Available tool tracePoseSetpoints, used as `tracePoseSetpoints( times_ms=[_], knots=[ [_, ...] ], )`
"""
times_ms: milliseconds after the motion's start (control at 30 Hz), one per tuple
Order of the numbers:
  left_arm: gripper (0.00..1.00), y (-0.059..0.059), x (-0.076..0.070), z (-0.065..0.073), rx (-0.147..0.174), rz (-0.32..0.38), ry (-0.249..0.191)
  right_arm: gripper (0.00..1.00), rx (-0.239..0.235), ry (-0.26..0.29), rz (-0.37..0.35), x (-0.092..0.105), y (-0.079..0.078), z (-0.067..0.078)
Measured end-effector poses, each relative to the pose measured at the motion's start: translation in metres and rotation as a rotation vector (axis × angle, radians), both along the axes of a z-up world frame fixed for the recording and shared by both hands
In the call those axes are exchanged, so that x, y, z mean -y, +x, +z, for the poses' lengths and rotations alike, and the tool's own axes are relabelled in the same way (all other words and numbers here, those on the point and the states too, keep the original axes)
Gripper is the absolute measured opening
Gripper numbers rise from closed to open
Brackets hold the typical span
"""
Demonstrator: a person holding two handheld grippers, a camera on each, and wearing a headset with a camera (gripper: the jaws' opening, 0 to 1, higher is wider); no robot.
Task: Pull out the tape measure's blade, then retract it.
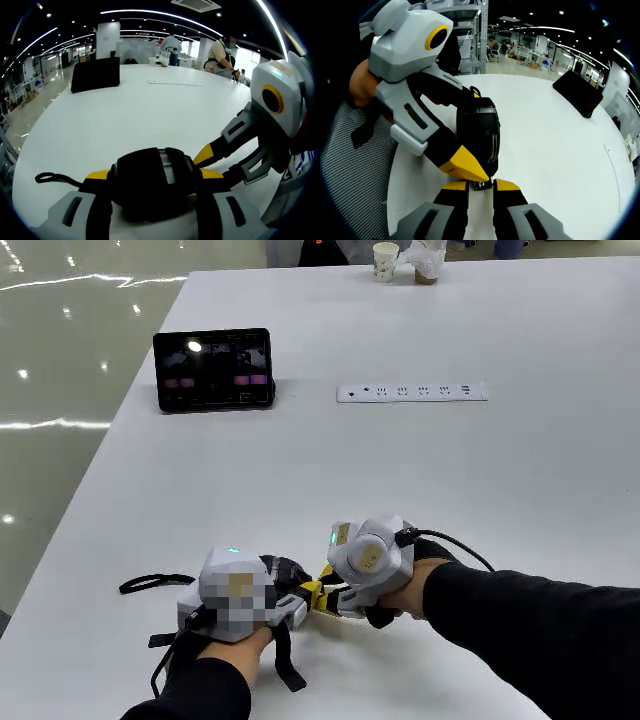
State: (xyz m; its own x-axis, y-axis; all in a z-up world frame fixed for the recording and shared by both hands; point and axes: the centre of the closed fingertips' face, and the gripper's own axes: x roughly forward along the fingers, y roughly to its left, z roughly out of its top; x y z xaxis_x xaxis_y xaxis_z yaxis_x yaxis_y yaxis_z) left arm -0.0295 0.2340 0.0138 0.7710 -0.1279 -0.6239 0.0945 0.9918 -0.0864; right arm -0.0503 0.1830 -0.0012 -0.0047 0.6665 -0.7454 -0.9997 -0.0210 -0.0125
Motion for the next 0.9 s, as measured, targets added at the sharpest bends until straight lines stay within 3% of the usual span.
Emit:
tracePoseSetpoints(
  times_ms=[233,400,467,500,533,667,767,833,900],
  knots=[
    [0.68,0.000,-0.003,0.001,-0.006,-0.045,0.023,0.20,0.007,0.032,-0.040,0.012,0.002,0.011],
    [0.81,-0.004,-0.003,0.000,-0.026,-0.049,-0.014,0.24,0.012,0.041,-0.083,0.027,0.003,0.017],
    [0.89,-0.005,0.001,0.001,-0.021,-0.057,-0.057,0.27,0.013,0.050,-0.089,0.033,0.001,0.020],
    [0.95,-0.005,0.009,0.006,-0.005,-0.077,-0.109,0.28,0.013,0.051,-0.093,0.037,-0.001,0.022],
    [0.98,-0.006,0.009,0.007,0.000,-0.077,-0.106,0.29,0.013,0.049,-0.095,0.040,-0.002,0.022],
    [0.99,-0.007,0.023,0.018,0.046,-0.168,-0.154,0.30,0.009,0.069,-0.122,0.054,-0.006,0.030],
    [0.99,-0.014,0.026,0.019,0.020,-0.225,-0.140,0.31,0.010,0.083,-0.143,0.065,-0.005,0.035],
    [0.99,-0.017,0.032,0.022,0.021,-0.275,-0.149,0.32,0.004,0.085,-0.159,0.071,-0.005,0.036],
    [0.99,-0.019,0.029,0.021,0.008,-0.288,-0.137,0.33,-0.002,0.091,-0.185,0.079,-0.004,0.039]
  ],
)
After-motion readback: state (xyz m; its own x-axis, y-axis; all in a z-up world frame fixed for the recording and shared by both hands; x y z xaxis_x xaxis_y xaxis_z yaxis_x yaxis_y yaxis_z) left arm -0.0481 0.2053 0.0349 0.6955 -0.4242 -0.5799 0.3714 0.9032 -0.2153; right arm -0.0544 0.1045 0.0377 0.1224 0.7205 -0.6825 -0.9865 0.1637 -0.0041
